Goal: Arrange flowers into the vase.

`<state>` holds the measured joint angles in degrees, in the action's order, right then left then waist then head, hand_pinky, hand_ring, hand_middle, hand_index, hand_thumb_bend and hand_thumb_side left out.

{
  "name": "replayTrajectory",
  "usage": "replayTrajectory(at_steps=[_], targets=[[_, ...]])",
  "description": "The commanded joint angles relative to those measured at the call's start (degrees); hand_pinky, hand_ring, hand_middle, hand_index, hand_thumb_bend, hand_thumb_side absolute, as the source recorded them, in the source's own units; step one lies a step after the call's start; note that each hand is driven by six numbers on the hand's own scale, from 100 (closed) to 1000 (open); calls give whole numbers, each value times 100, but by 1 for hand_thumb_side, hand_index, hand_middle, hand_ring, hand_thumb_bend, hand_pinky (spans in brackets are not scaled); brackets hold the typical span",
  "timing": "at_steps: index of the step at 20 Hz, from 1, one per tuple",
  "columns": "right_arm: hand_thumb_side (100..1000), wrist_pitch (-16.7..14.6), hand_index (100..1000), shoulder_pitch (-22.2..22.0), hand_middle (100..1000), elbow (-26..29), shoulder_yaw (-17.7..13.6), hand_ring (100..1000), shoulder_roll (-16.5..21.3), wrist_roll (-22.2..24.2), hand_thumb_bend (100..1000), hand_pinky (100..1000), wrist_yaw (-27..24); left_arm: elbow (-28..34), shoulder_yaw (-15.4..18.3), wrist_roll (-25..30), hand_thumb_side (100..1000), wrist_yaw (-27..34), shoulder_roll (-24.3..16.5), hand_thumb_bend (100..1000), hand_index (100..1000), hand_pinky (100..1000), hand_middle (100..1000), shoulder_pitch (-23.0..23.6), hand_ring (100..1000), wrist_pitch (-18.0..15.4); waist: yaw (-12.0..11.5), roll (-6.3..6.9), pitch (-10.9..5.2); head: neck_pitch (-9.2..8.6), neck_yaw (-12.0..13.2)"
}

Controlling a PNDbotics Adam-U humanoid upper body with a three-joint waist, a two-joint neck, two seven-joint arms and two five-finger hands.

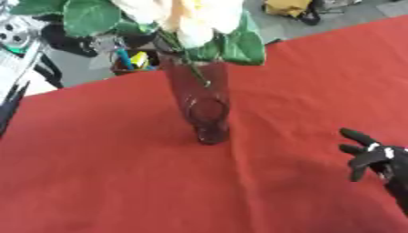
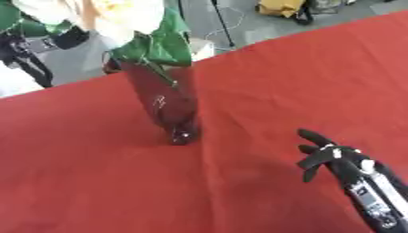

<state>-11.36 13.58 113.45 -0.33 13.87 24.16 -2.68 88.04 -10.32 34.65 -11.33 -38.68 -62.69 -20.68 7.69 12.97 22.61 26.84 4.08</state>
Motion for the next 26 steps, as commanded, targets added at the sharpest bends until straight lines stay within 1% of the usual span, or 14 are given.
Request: replayTrajectory(at_steps=[1,6,9,14,19,21,23,25,26], targets=[[902,-4,664,19,453,114,-24,1000,11,-7,100,938,-19,16,168,37,1000,-151,-314,404,1000,1000,1000,10,1000,-39,-32,-70,-114,5,-14],[903,-38,665,17,455,114,-47,1000,22,-44,100,936,-50,7,210,156,1000,-259,-459,388,1000,1000,1000,197,1000,-76,-71,-112,-124,26,-72],[903,-60,666,15,455,114,-60,1000,27,-66,100,936,-71,-5,219,228,1000,-236,-507,378,1000,1000,1000,291,1000,-81,-87,-139,-131,69,-90],[904,-97,666,1,454,114,-68,1000,12,-77,100,936,-91,54,188,514,1000,-145,-572,371,1000,1000,1000,388,1000,-98,-103,-202,-129,107,-71],[904,-126,666,-19,455,114,-83,1000,-3,-91,100,936,-96,132,215,701,1000,-108,-680,359,1000,1000,1000,535,1000,-19,-146,-265,-132,130,-43],[904,-137,666,-26,455,114,-91,1000,-10,-102,100,935,-101,189,232,740,1000,-72,-752,319,1000,1000,1000,652,1000,21,-178,-293,-135,142,-34],[905,-158,667,-35,455,114,-101,1000,-12,-118,100,935,-114,320,291,663,1000,-33,-839,258,1000,1000,1000,800,1000,112,-206,-325,-142,158,-43],[906,-195,668,-33,457,114,-113,1000,-12,-146,100,933,-144,632,366,463,1000,23,-964,100,1000,936,1000,1049,992,247,-251,-375,-143,173,-66],[906,-219,668,-33,457,114,-123,1000,-11,-162,100,932,-162,863,430,308,1000,60,-1042,100,1000,916,1000,1218,975,380,-277,-403,-143,179,-89]])
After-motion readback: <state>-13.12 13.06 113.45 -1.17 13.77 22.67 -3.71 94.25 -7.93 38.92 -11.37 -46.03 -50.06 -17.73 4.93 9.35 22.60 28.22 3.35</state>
